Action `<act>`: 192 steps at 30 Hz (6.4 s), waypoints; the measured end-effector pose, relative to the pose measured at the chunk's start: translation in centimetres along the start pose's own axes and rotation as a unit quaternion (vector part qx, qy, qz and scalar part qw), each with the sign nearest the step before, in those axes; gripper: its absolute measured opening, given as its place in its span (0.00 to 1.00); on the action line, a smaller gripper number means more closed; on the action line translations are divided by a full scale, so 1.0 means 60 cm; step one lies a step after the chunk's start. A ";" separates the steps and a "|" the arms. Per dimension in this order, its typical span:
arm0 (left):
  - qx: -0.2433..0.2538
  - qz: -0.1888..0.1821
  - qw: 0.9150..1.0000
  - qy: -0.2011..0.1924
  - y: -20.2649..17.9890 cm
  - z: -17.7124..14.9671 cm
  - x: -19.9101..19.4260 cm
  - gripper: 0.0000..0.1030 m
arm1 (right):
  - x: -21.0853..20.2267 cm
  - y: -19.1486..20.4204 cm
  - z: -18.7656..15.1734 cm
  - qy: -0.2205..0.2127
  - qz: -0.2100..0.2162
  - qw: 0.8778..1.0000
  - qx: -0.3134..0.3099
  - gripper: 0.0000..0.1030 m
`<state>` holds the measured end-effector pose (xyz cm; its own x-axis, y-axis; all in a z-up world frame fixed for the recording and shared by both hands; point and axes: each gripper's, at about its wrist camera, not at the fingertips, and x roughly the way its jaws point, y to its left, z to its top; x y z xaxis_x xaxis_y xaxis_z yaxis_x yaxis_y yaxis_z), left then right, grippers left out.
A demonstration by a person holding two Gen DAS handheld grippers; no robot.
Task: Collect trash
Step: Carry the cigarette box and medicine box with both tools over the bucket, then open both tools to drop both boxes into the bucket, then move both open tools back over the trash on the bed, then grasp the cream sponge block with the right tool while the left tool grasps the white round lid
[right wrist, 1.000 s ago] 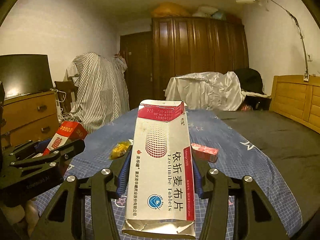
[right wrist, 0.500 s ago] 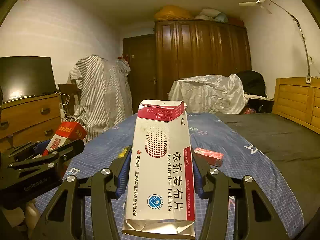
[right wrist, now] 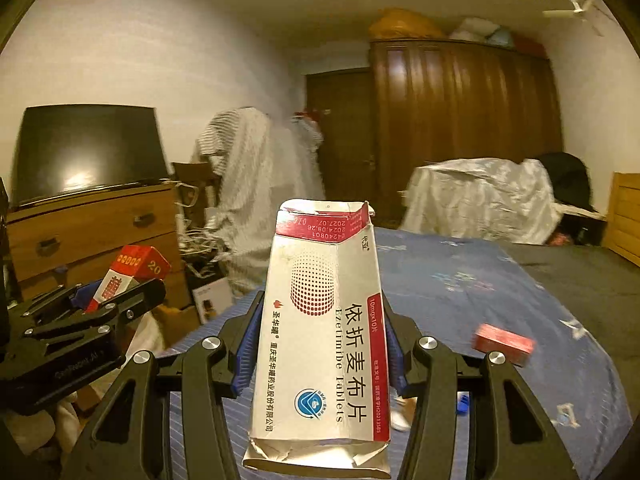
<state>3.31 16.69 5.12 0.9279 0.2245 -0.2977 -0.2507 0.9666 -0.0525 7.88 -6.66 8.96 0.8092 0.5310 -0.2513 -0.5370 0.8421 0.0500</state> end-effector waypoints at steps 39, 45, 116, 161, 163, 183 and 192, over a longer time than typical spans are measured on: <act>-0.128 0.170 0.964 0.160 0.547 -0.020 0.117 0.53 | 0.575 0.682 0.044 0.313 0.269 0.905 -0.099 0.51; -0.140 0.166 0.955 0.201 0.586 -0.055 0.160 0.53 | 0.630 0.718 -0.019 0.367 0.275 0.884 -0.097 0.51; 0.126 -0.223 0.912 0.320 -0.233 -0.237 0.335 0.78 | 0.331 -0.256 -0.270 0.303 0.016 0.952 0.048 0.35; 0.143 -0.162 0.930 0.297 -0.323 -0.222 0.383 0.37 | 0.160 -0.299 -0.318 0.279 -0.058 0.958 0.038 0.30; 0.145 -0.159 0.932 0.291 -0.321 -0.220 0.375 0.37 | 0.151 -0.296 -0.312 0.271 -0.060 0.960 0.039 0.30; 0.119 -0.142 0.963 0.197 -0.262 -0.143 0.225 0.37 | 0.062 -0.222 -0.213 0.174 -0.068 0.982 0.029 0.30; 0.074 -0.120 0.981 0.132 -0.180 -0.078 0.134 0.37 | 0.024 -0.144 -0.143 0.112 -0.053 0.992 0.017 0.30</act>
<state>12.17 7.50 -1.19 0.8462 -0.0325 -0.5318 0.0269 0.9995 -0.0182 11.63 -13.96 -0.13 0.7860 0.4081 -0.4644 -0.4397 0.8970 0.0440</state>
